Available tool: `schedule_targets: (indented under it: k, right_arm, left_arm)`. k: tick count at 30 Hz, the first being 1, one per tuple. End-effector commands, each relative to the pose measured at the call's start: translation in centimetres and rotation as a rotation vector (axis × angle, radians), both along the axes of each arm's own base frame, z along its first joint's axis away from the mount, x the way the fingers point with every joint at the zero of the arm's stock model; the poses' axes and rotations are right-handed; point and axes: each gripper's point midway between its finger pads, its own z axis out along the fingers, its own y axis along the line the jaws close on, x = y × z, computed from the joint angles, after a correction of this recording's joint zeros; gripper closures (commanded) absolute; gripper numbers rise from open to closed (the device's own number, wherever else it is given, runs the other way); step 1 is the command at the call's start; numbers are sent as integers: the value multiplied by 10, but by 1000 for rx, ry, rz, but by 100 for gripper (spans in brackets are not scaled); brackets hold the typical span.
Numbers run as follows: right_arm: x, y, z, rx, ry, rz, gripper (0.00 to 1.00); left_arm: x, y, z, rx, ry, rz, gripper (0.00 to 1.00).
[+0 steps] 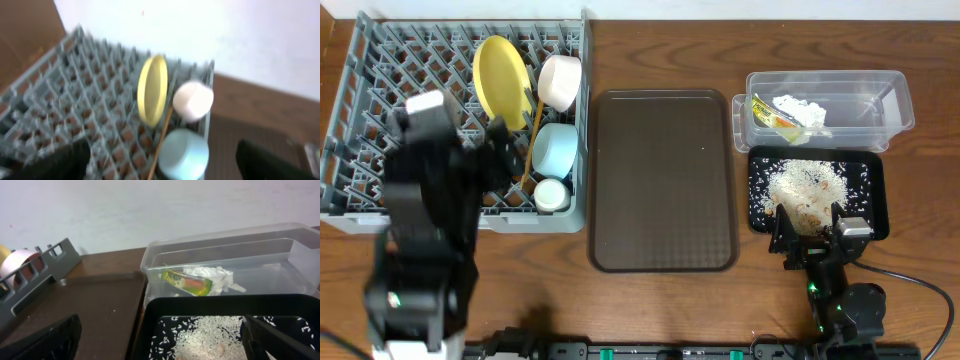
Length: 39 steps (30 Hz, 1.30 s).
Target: Sort waste into correct bins and load items into the dishwasher
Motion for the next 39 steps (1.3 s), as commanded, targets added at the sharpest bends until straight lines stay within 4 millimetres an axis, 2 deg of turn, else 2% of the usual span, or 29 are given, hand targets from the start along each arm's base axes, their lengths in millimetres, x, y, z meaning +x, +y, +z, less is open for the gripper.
schedule_targets:
  k: [1,8,13,17,26,30,34,39]
  right_arm:
    - [-1,4,-1,-13,0,21,1]
    - [-1,4,-1,-13,0,21,1]
    - [-1,4,-1,-14,0,21,1]
    - [-1,4,-1,-13,0,21,1]
    - [-1,4,-1,-13,0,21,1]
    - [-1,4,-1,-14,0,21,1]
    - [-1,4,-1,-13,0,21,1]
    - [-1,4,-1,-13,0,21,1]
  left_arm:
    - [-15,5,-27,8,-48,9,7]
    - [-40,6,-75,13,-216,8,7]
    - [-48,6,-111,52,-279,-2,6]
    - [-45,6,-132,57,-341,-2,6]
    - [-41,6,-165,59,-400,-1,6]
    - [-43,6,-175,65,-361,-4,6]
    - [-45,5,-198,67,-264,-11,6]
    - [-45,4,-197,64,-271,-19,6]
